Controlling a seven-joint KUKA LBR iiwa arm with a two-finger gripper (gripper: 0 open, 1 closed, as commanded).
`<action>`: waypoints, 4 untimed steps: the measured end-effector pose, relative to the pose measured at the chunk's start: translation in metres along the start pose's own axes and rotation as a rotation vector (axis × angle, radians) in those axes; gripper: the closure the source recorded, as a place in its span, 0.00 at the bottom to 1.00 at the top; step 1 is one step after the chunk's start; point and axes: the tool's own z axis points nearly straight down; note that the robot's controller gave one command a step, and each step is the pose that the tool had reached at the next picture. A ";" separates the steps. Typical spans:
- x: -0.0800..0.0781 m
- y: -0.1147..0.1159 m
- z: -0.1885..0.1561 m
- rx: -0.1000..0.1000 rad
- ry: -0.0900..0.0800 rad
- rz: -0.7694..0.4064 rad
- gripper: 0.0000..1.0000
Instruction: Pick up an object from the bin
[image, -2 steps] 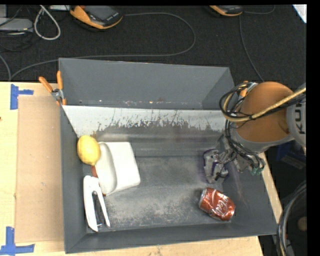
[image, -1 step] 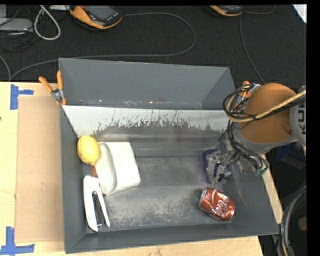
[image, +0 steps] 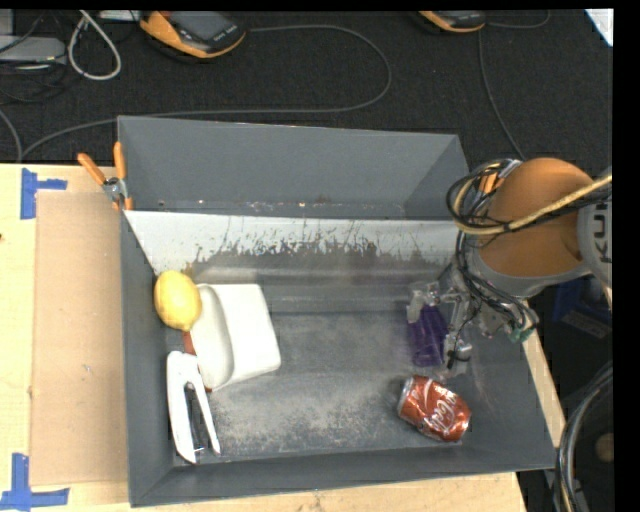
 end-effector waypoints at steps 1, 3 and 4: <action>0.000 0.000 0.000 0.000 0.000 0.002 1.00; -0.009 -0.016 0.009 -0.006 -0.006 -0.155 1.00; -0.013 -0.012 0.008 -0.002 0.000 -0.109 1.00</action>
Offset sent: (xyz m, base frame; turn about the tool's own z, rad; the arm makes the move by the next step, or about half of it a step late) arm 0.0000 0.0000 0.0000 0.0000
